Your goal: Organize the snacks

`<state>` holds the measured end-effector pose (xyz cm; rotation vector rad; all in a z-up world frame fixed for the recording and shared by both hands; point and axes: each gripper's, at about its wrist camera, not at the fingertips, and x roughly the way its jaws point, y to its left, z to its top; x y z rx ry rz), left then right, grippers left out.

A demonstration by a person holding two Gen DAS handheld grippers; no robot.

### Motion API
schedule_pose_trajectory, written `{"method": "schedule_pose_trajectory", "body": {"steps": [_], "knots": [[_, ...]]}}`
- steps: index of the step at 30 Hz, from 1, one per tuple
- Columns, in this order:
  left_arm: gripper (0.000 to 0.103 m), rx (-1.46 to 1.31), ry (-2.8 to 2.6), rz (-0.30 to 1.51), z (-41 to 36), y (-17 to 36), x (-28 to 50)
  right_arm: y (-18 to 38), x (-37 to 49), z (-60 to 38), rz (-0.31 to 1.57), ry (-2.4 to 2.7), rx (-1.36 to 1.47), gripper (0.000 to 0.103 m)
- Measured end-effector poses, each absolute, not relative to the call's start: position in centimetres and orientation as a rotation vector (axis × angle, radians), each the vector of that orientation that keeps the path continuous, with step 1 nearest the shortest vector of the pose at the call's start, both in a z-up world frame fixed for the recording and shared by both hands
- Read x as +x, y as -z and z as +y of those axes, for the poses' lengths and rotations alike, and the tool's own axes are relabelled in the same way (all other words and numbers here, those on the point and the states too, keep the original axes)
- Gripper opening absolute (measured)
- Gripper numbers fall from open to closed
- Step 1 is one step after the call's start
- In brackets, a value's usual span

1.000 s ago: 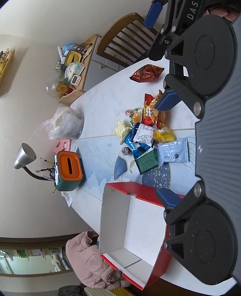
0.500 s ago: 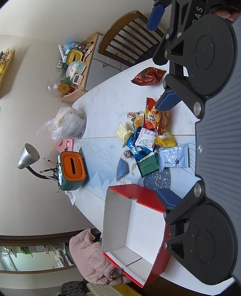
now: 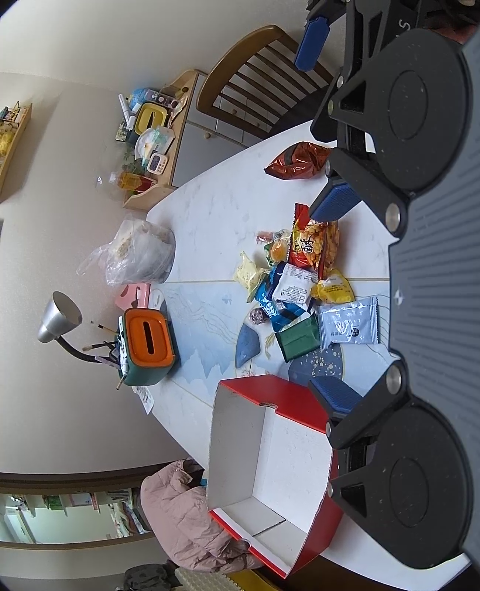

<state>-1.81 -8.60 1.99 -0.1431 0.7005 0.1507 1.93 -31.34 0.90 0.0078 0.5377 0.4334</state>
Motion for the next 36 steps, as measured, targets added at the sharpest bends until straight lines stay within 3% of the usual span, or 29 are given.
{"method": "schedule_pose_trajectory", "body": {"steps": [36], "knots": [[0.091,-0.133,-0.148,0.693,-9.7,-2.6,-1.9,-2.3,2.0,-31.7,0.519,-0.466,-0.02,0.102]]}}
